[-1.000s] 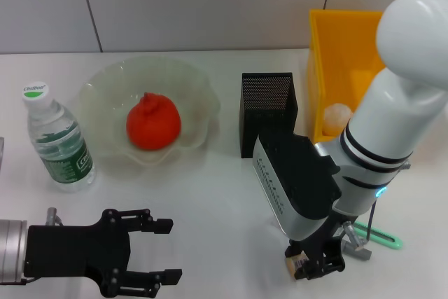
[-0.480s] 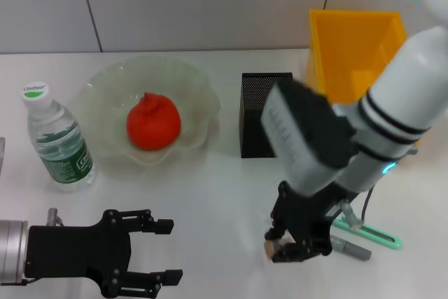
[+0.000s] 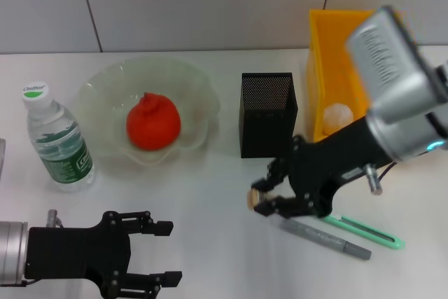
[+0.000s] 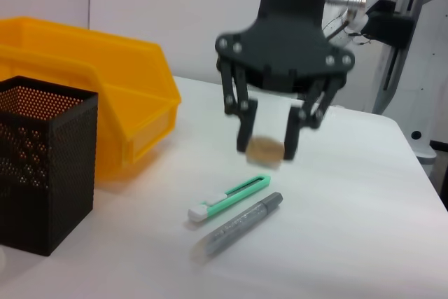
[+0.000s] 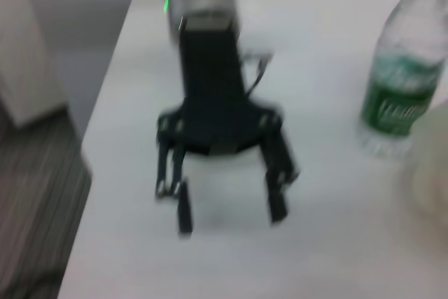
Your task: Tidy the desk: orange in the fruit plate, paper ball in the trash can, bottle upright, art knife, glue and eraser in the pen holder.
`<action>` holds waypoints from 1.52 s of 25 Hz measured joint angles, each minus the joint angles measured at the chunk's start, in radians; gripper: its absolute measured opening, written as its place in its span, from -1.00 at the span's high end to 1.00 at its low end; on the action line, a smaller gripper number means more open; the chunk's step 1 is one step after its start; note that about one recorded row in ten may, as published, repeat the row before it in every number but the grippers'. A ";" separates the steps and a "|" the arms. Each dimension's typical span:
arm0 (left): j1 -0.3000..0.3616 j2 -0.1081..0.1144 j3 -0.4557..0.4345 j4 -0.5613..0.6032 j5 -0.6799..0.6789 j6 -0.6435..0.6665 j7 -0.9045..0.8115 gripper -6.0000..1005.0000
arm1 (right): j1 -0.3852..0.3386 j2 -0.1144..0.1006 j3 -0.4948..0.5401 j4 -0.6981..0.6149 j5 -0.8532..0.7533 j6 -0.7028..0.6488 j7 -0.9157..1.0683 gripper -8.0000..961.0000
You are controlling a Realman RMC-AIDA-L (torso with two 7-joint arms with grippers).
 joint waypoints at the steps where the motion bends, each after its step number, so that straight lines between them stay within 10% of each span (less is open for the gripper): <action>1: 0.000 0.000 0.000 -0.001 0.000 -0.001 0.000 -0.56 | -0.011 0.000 0.027 -0.008 0.026 0.000 -0.020 0.44; 17: 0.002 -0.004 0.000 -0.014 0.002 -0.030 0.010 -0.56 | -0.051 0.000 0.358 -0.332 0.315 0.145 -0.275 0.44; 38: 0.013 -0.012 0.000 -0.039 0.001 -0.038 0.058 -0.56 | -0.031 -0.004 0.348 -0.485 0.421 0.426 -0.285 0.43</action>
